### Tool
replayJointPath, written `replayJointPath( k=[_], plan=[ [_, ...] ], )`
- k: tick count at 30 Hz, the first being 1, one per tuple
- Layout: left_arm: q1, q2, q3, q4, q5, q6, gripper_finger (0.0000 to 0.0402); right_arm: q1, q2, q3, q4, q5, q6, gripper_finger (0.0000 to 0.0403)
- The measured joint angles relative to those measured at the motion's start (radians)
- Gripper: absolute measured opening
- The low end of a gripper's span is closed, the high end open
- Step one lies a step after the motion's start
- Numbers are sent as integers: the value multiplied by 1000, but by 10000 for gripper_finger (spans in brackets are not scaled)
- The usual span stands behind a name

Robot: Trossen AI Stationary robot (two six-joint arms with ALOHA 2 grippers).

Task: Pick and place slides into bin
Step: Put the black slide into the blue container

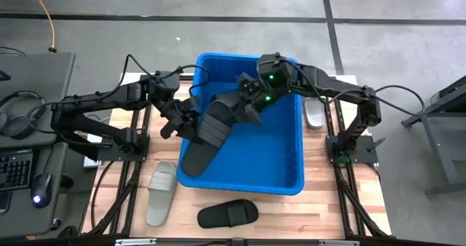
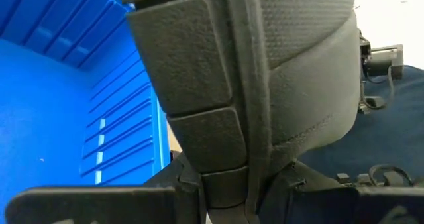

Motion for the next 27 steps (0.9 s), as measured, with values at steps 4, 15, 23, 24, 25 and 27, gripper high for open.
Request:
replayJointPath(
  k=[4,15,23,24,25,27],
  plan=[
    [0,-1,0,0,-1,7,70,0,4,0,34,8,-2,197],
    [-2,0,0,-2,-5,-1,77,-8,13,0,-21,-17,28,23],
    [-3,0,-1,-22,8,-6,90,-12,55,2,-23,-111,82,8],
    [-3,0,-2,-25,7,-7,95,-9,55,2,-30,-91,79,7],
    [-3,-1,-2,-30,5,-6,101,-8,52,2,-38,-79,76,8],
    [-3,-2,-2,-41,-16,3,111,-10,48,2,-56,-61,70,5]
  ],
)
